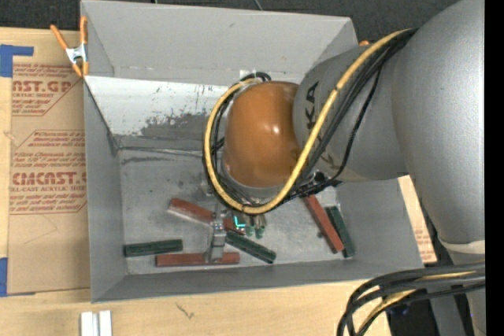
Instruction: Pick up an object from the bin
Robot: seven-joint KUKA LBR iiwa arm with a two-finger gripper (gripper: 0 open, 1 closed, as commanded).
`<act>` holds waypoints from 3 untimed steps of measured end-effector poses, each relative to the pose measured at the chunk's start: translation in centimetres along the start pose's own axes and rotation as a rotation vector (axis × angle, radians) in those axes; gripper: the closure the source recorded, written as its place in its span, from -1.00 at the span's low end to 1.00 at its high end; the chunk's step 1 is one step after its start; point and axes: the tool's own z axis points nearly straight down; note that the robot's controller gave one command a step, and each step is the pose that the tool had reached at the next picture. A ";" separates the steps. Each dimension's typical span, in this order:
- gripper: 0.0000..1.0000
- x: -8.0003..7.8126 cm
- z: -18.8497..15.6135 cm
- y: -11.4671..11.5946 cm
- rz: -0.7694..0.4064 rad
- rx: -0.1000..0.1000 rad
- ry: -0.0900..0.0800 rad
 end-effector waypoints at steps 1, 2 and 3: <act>-1.00 -0.2 -0.4 0.0 0.001 -0.001 -0.007; 1.00 -1.2 6.4 -1.7 0.136 -0.003 -0.010; 1.00 -1.2 6.4 -1.7 0.135 -0.003 -0.010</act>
Offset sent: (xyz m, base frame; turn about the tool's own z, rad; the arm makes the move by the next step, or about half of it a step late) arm 0.0104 -0.0184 -0.0653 0.1362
